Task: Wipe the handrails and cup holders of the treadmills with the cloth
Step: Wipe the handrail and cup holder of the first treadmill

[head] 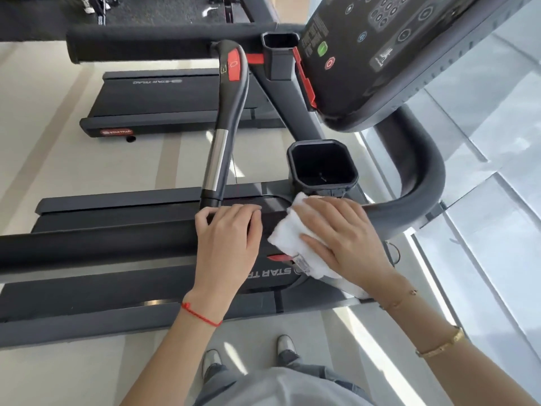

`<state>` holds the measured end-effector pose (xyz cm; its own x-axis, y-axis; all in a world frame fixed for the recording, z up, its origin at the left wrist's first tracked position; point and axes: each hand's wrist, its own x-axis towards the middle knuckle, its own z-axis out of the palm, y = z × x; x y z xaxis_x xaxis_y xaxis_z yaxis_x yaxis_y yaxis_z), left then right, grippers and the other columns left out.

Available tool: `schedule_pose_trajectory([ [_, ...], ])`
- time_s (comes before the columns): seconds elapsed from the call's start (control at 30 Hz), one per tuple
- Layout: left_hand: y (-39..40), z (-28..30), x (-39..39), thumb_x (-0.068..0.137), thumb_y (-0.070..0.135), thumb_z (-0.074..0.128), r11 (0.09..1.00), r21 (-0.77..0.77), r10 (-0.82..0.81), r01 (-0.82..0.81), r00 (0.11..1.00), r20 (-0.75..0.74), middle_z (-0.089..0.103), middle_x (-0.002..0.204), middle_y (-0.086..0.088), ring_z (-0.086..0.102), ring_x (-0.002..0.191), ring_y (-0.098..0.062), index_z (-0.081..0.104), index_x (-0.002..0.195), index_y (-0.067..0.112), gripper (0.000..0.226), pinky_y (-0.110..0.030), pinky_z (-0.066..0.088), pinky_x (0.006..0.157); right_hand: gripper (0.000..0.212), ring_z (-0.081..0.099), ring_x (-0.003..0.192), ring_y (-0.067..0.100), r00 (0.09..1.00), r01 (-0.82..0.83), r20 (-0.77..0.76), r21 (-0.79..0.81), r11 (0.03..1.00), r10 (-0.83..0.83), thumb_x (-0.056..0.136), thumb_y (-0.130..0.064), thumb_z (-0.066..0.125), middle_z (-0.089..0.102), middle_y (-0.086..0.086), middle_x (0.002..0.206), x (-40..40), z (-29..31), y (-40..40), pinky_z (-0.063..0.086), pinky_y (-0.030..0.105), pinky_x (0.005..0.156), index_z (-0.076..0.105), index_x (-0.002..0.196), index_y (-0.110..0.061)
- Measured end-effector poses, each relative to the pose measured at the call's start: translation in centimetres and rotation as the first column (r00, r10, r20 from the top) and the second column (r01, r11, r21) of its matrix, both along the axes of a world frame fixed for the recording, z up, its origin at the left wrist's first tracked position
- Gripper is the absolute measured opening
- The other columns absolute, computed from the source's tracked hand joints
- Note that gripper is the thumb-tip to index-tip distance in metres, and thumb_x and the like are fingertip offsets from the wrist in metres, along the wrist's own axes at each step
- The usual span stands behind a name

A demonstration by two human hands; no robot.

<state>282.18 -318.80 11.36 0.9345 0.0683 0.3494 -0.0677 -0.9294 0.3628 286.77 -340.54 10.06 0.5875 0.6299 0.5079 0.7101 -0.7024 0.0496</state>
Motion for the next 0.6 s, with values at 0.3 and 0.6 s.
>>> schedule_pose_trajectory([
  [0.3,-3.7,0.1,0.7,0.102,0.029,0.041,0.996,-0.012,0.088,-0.088,0.996,-0.009,0.069,0.097,0.013,0.062,0.090,-0.008,0.068,0.101,0.024,0.027,-0.032,0.031,0.097,0.026,0.053,0.105,0.023,0.985,0.154,-0.118,0.251,0.956,-0.128,0.101,-0.022,0.043,0.060,0.003,0.120,2.2,1.8,-7.3,0.033,0.028,0.094,0.062,0.112,-0.008],
  [0.6,-4.6,1.5,5.6,0.101,0.034,0.043,0.993,-0.087,0.073,-0.078,0.996,-0.059,0.067,0.118,0.006,0.061,0.107,-0.013,0.064,0.121,0.018,0.033,-0.032,0.032,0.100,0.031,0.053,0.102,0.028,0.994,0.018,-0.104,0.026,0.999,-0.015,0.103,-0.033,0.039,0.060,0.003,0.114,14.3,7.2,0.1,0.035,0.035,0.087,0.060,0.112,-0.011],
])
